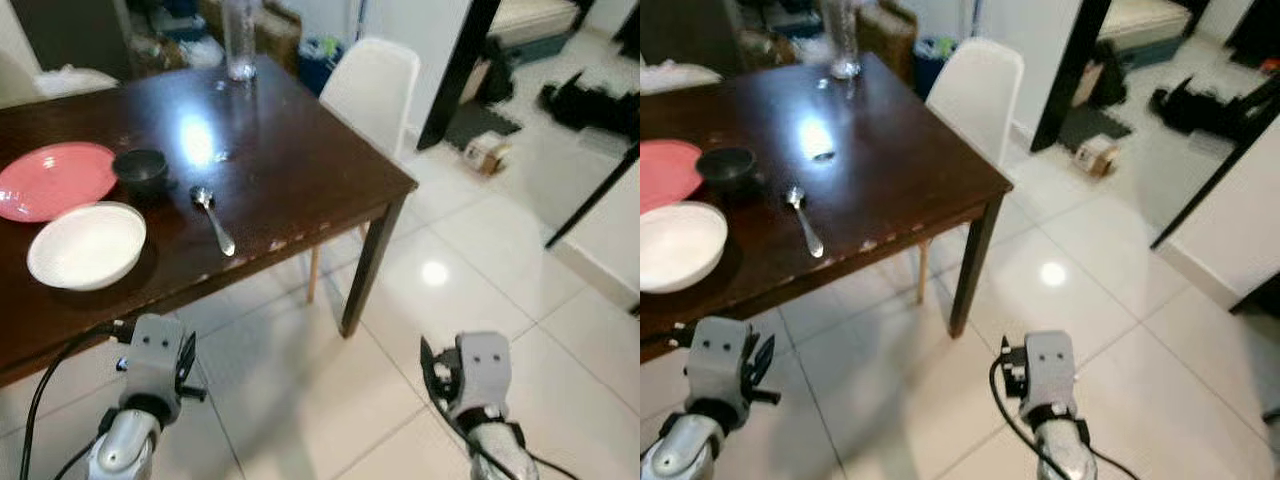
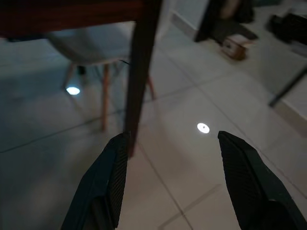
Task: Setting the table
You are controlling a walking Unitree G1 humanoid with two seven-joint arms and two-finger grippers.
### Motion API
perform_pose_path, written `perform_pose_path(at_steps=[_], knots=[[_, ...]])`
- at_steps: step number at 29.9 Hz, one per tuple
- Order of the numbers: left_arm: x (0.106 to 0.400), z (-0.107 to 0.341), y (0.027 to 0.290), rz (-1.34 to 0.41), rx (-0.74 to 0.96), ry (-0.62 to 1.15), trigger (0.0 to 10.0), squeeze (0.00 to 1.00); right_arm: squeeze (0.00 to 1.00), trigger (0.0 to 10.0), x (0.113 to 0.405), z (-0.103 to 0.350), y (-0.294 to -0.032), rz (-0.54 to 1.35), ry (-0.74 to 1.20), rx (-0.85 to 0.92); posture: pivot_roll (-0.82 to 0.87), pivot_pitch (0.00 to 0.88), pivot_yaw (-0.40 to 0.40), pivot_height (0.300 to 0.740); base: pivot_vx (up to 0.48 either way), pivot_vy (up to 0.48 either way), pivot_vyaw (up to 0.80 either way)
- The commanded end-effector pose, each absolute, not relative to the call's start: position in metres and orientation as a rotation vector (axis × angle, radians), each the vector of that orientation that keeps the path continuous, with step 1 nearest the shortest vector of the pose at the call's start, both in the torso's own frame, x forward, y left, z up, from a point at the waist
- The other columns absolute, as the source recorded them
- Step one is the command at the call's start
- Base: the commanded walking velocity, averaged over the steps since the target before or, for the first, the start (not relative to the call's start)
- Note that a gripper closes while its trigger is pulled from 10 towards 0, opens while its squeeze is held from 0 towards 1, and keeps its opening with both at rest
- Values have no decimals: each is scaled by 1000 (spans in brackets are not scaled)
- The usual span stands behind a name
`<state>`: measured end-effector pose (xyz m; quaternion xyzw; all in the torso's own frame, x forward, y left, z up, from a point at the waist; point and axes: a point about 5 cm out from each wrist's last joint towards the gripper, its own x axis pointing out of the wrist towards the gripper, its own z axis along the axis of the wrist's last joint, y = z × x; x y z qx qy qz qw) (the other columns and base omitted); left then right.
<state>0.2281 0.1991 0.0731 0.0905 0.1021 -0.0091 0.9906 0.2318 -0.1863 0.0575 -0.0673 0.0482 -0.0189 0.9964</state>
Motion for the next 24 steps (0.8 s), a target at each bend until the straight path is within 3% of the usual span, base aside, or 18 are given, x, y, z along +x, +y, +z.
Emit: perform_pose_path(at_steps=[1, 24], knots=[[224, 66, 201, -16, 187, 232, 10000, 0, 0, 10000, 230, 53, -187, -39, 114, -142, -38, 27, 34, 740, 0, 0, -800], [224, 61, 200, -21, 191, 237, 10000, 0, 0, 10000, 230, 49, -188, -29, 118, -151, -37, 26, 30, 740, 0, 0, -800]])
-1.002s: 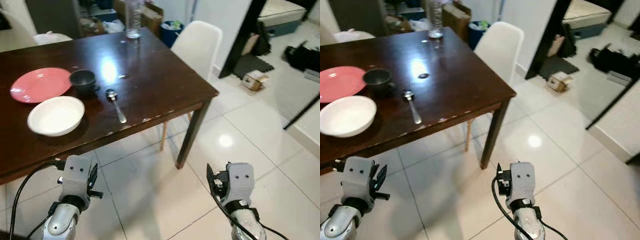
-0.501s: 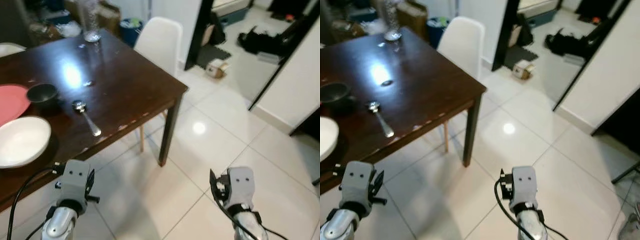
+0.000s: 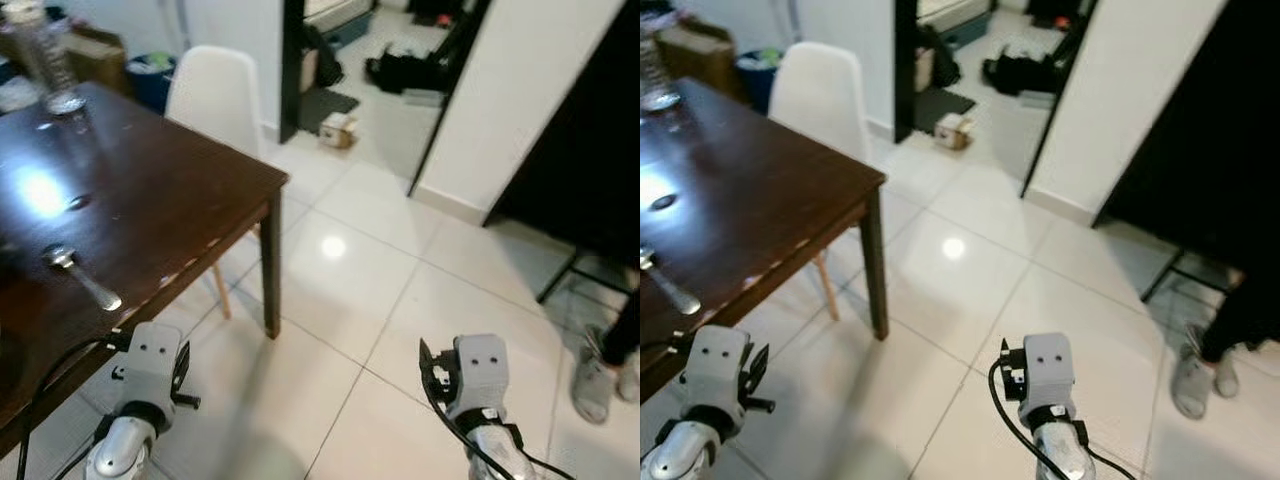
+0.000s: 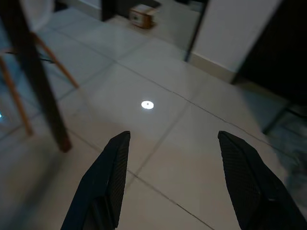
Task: Setting the table
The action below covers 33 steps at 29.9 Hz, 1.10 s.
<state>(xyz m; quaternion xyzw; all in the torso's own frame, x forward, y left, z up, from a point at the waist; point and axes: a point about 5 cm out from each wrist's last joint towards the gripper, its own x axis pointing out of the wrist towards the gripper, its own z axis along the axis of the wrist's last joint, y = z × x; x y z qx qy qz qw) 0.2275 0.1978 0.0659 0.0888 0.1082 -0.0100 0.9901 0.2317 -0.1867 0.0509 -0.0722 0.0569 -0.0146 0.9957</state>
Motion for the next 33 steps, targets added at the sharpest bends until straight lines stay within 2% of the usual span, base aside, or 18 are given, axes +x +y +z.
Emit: perform_pose_path(at_steps=[1, 33], knots=[[224, 60, 199, -21, 190, 237, 10000, 0, 0, 10000, 230, 49, -187, -27, 117, -151, -37, 24, 29, 740, 0, 0, -800], [224, 56, 200, -20, 188, 243, 10000, 0, 0, 10000, 231, 46, -187, -18, 124, -163, -37, 19, 27, 740, 0, 0, -800]])
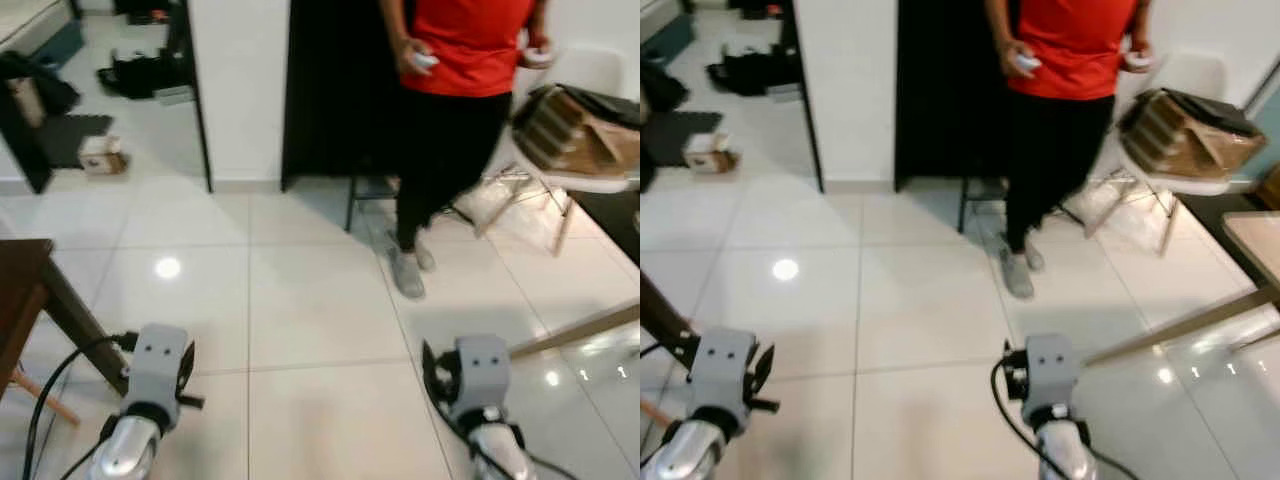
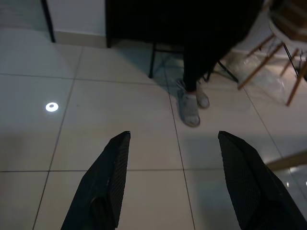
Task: Setting the table
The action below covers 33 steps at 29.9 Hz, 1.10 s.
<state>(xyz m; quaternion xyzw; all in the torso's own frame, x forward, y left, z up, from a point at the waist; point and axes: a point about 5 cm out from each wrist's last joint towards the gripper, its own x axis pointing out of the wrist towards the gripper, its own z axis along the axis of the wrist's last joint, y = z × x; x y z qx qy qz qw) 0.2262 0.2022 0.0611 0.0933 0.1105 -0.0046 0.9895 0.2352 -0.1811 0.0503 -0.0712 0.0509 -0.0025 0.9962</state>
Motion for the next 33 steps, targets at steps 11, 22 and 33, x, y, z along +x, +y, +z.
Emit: perform_pose_path(at_steps=[11, 22, 33], knots=[[223, 55, 200, -18, 187, 245, 10000, 0, 0, 10000, 230, 46, -187, -17, 125, -162, -36, 26, 27, 740, 0, 0, -800], [223, 55, 199, -21, 186, 243, 10000, 0, 0, 10000, 230, 45, -187, -18, 127, -162, -36, 28, 25, 740, 0, 0, -800], [224, 55, 199, -21, 184, 243, 10000, 0, 0, 10000, 230, 45, -187, -17, 127, -163, -36, 29, 24, 740, 0, 0, -800]])
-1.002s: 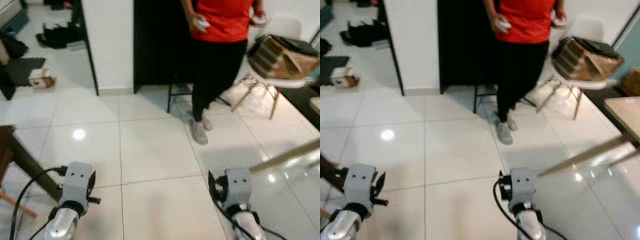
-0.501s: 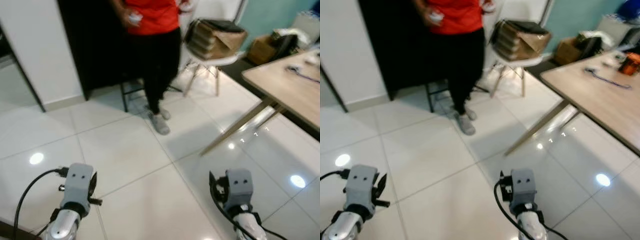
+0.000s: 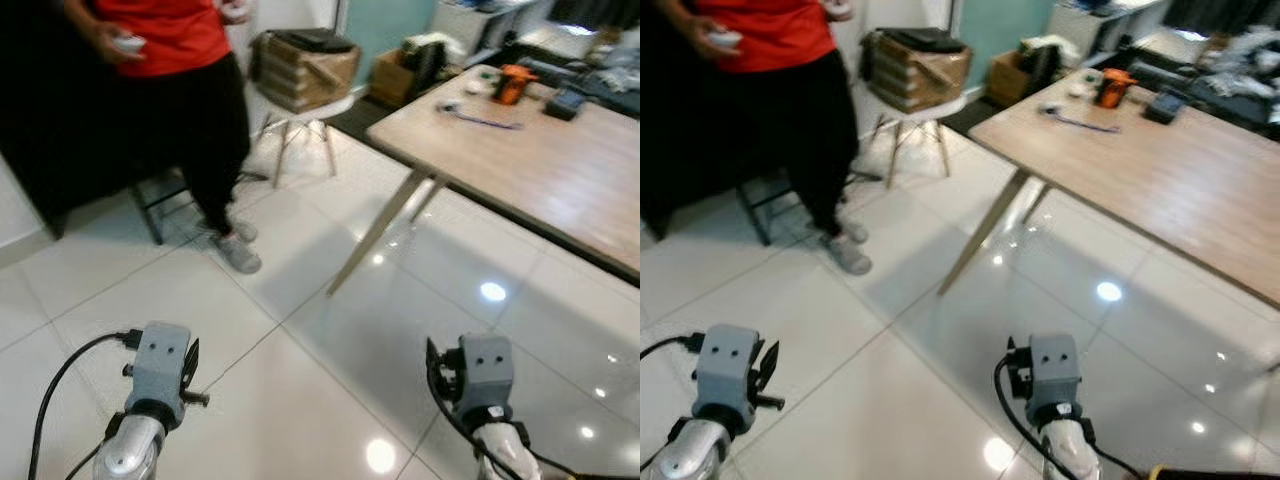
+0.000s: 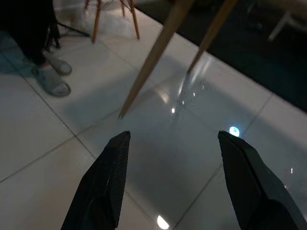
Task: Setting the table
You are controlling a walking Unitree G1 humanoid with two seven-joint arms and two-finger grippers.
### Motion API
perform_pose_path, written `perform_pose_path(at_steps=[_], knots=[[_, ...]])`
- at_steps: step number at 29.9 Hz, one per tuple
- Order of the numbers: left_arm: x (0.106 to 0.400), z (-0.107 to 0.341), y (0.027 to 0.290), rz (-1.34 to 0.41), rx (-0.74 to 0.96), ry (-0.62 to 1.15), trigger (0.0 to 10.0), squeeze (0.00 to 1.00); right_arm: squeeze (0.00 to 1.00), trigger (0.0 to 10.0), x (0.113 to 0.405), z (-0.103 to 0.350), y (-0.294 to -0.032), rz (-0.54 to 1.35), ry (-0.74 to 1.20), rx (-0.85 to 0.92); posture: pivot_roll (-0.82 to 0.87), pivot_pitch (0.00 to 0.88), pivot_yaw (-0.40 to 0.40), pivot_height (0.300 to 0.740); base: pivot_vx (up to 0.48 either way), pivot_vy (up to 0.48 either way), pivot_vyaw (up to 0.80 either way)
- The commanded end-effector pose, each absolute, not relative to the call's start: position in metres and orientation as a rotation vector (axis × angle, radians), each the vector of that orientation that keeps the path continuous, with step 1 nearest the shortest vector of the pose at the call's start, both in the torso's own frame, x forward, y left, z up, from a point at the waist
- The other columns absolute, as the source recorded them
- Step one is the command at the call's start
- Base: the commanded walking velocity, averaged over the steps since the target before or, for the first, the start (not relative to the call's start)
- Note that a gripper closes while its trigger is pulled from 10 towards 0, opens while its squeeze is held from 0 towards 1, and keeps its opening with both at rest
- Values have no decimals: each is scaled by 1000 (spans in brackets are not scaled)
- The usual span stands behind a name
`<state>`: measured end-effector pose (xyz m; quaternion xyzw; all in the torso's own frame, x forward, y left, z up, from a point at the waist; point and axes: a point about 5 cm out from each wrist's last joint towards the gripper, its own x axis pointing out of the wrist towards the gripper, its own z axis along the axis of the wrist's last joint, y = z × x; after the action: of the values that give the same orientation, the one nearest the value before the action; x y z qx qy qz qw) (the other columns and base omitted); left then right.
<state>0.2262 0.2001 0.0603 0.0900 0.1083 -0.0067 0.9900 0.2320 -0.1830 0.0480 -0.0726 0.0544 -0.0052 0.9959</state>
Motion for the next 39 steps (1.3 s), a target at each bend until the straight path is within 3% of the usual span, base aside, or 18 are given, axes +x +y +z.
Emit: perform_pose_path(at_steps=[1, 32, 36, 39], knots=[[224, 55, 198, -22, 184, 243, 10000, 0, 0, 10000, 230, 45, -187, -17, 127, -163, -37, 29, 24, 740, 0, 0, -800], [225, 56, 199, -23, 187, 240, 10000, 0, 0, 10000, 232, 47, -184, -16, 117, -156, -32, 30, 28, 740, 0, 0, -800], [226, 59, 199, -21, 187, 232, 10000, 0, 0, 10000, 236, 54, -182, -10, 88, -144, -32, 30, 28, 740, 0, 0, -800], [238, 80, 203, 15, 180, 157, 10000, 0, 0, 10000, 250, 84, -172, 36, -30, -87, -21, 30, 32, 740, 0, 0, 0]])
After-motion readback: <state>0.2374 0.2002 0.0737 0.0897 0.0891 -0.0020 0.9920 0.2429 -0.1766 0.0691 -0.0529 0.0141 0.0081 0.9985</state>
